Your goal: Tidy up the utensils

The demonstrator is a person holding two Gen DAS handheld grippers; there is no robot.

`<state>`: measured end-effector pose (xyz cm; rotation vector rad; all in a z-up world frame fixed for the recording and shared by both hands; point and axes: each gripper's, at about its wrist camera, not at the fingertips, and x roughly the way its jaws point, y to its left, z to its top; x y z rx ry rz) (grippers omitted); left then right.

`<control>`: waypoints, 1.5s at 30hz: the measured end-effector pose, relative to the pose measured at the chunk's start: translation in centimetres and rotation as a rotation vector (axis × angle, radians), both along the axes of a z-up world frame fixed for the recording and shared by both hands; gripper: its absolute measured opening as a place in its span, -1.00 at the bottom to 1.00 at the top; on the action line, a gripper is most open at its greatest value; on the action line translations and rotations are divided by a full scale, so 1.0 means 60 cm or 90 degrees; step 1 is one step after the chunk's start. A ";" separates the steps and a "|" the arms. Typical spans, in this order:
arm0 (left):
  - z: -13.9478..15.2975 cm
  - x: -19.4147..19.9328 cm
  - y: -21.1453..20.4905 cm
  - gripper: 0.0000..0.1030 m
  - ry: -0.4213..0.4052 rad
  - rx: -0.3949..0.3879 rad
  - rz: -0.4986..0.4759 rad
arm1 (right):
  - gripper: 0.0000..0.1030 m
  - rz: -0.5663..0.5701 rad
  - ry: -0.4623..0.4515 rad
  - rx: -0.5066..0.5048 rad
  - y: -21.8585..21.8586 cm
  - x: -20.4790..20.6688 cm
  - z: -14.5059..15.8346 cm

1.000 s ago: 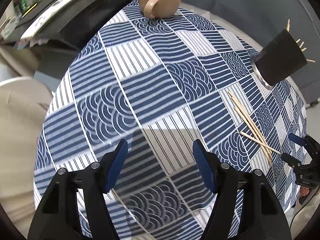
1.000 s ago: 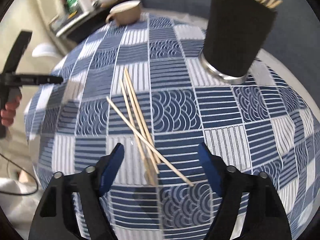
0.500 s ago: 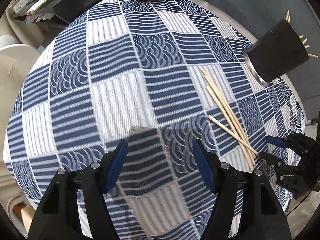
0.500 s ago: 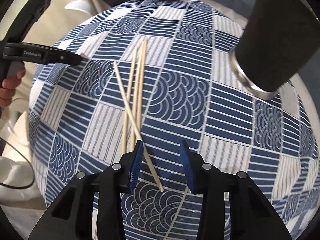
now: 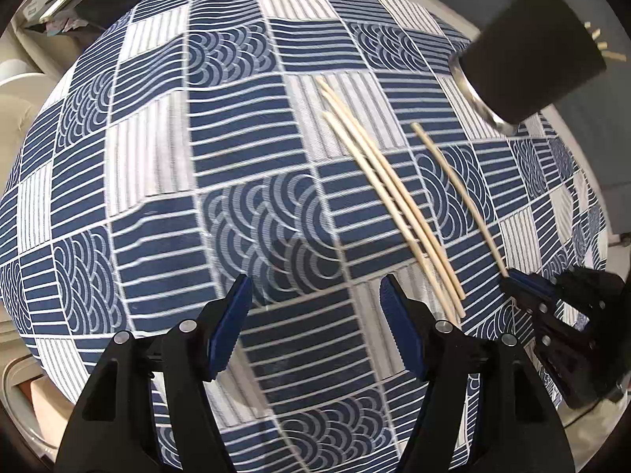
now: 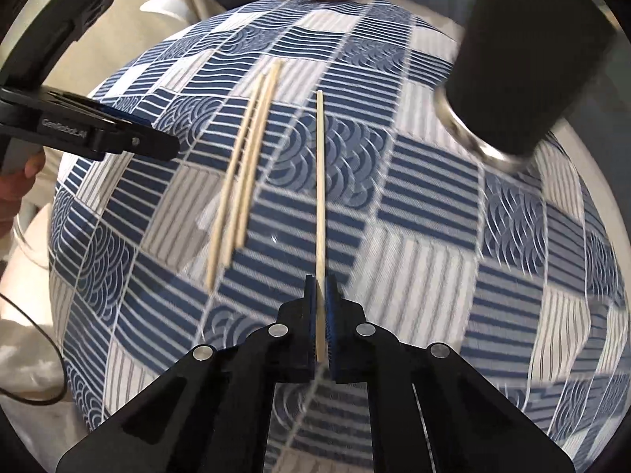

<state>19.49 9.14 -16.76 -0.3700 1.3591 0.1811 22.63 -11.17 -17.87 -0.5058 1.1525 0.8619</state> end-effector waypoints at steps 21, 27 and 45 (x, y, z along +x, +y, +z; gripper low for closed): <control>-0.014 0.082 -0.036 0.32 0.119 0.055 0.149 | -0.87 -0.113 -0.008 -0.051 -0.114 -0.017 0.000; -0.010 0.085 -0.003 0.26 0.139 0.002 0.198 | -0.86 -0.098 -0.017 -0.066 -0.090 0.015 0.003; -0.027 0.134 -0.029 0.39 0.153 0.003 0.216 | -0.53 -0.119 -0.003 -0.102 -0.029 0.077 0.002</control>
